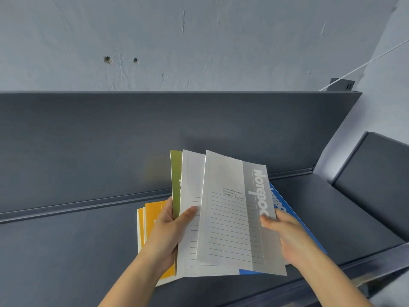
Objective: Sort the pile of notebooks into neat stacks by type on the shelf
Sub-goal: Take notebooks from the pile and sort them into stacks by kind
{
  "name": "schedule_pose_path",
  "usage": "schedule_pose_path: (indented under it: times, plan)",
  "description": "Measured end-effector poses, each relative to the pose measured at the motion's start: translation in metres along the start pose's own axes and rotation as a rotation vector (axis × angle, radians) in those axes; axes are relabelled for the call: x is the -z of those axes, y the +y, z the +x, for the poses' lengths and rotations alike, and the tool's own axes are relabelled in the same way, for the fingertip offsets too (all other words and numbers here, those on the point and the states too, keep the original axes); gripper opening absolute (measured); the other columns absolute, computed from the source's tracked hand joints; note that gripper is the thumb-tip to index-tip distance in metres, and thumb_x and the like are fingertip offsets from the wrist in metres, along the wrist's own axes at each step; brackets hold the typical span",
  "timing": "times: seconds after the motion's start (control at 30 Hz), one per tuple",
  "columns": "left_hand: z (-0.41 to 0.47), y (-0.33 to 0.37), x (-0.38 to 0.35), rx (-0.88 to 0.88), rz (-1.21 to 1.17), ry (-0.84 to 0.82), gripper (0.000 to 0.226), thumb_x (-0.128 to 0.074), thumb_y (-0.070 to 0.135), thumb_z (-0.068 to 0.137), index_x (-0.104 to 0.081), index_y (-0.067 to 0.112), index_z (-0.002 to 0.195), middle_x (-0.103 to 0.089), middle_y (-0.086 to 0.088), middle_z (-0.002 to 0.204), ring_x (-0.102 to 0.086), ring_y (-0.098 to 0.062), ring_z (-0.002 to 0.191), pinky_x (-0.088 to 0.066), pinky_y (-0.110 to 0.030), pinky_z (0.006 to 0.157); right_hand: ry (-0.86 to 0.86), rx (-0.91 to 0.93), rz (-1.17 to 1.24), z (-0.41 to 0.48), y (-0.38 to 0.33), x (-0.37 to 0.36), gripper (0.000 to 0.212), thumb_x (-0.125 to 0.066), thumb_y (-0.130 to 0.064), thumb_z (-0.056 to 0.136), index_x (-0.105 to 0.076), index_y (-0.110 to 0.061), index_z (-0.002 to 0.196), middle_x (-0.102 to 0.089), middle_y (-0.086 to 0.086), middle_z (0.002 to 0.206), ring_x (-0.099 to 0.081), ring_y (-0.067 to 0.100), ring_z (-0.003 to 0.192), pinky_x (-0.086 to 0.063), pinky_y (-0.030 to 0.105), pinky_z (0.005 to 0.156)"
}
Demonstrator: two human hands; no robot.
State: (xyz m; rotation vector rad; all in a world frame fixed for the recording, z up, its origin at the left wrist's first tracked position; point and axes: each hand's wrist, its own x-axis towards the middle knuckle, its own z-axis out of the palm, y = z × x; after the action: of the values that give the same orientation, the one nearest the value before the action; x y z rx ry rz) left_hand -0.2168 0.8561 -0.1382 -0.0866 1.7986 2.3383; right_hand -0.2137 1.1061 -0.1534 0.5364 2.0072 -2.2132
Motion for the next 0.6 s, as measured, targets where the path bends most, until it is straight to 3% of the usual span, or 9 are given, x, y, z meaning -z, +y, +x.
schedule_pose_path:
  times: [0.17,0.27,0.37,0.47,0.6]
  plan:
    - [0.000,0.000,-0.004,-0.018,-0.013,0.090,0.044,-0.073,0.013,0.081,-0.055,0.029,0.119,-0.073,-0.003,0.107,-0.070,-0.033,0.093,-0.057,-0.057,0.081,-0.061,-0.100,0.044,-0.001,0.000,0.005,0.027,-0.063,-0.011,0.085,-0.064,-0.010,0.112,-0.069,0.014,0.105,-0.061,0.031,0.099,-0.047,0.041,0.075]
    - [0.000,0.000,-0.006,-0.015,-0.030,0.073,0.037,-0.070,0.021,0.082,-0.056,0.031,0.115,-0.073,-0.002,0.106,-0.070,-0.031,0.093,-0.058,-0.051,0.079,-0.091,-0.150,0.042,-0.005,0.001,0.005,0.037,-0.070,-0.018,0.073,-0.063,-0.011,0.109,-0.067,0.016,0.104,-0.059,0.032,0.101,-0.044,0.044,0.079]
    - [0.001,0.001,-0.008,0.005,-0.059,0.065,0.023,-0.057,0.035,0.090,-0.059,0.033,0.113,-0.075,-0.001,0.102,-0.072,-0.028,0.090,-0.060,-0.044,0.073,-0.094,-0.129,0.036,-0.007,0.002,0.007,0.025,-0.065,-0.015,0.082,-0.064,-0.013,0.107,-0.068,0.014,0.100,-0.059,0.032,0.100,-0.045,0.042,0.077]
    - [0.003,0.003,-0.006,0.030,-0.054,0.066,0.018,-0.052,0.032,0.095,-0.060,0.033,0.112,-0.077,0.000,0.098,-0.074,-0.027,0.083,-0.059,-0.044,0.069,-0.055,-0.078,0.013,-0.004,0.000,0.014,0.022,-0.060,-0.012,0.090,-0.064,-0.013,0.112,-0.068,0.016,0.107,-0.060,0.035,0.105,-0.049,0.045,0.081]
    - [0.003,0.004,-0.003,0.016,0.000,0.088,0.023,-0.052,0.029,0.097,-0.058,0.029,0.119,-0.076,-0.004,0.099,-0.074,-0.030,0.083,-0.059,-0.051,0.074,0.023,-0.007,-0.050,-0.004,-0.013,0.027,0.018,-0.057,-0.009,0.092,-0.066,-0.008,0.107,-0.071,0.016,0.102,-0.064,0.034,0.098,-0.051,0.046,0.082]
